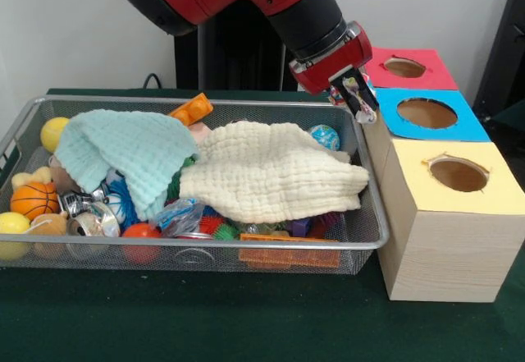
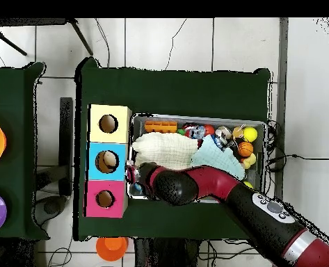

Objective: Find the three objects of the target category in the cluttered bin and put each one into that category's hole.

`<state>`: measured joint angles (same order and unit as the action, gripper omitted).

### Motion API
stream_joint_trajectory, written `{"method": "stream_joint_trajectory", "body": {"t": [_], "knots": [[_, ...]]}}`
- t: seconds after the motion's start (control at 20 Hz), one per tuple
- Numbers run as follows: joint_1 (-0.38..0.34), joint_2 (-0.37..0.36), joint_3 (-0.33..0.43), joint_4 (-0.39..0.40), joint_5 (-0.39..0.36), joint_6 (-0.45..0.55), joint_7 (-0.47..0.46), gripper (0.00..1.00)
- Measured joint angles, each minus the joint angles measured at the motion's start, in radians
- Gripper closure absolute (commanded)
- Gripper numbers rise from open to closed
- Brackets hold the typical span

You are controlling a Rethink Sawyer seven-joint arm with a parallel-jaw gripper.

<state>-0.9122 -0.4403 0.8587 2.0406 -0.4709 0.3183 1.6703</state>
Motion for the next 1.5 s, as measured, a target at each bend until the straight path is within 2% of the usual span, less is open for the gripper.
{"method": "stream_joint_trajectory", "body": {"t": [0.35, 0.7, 1.15, 1.5], "knots": [[0.040, -0.038, -0.001, -0.002, -0.044, -0.016, 0.000, 1.00], [0.129, -0.133, -0.053, -0.005, -0.060, -0.024, 0.000, 1.00], [0.202, -0.199, -0.110, -0.010, -0.061, -0.025, 0.000, 1.00], [0.303, -0.268, -0.197, -0.029, -0.061, -0.003, 0.000, 1.00]]}}
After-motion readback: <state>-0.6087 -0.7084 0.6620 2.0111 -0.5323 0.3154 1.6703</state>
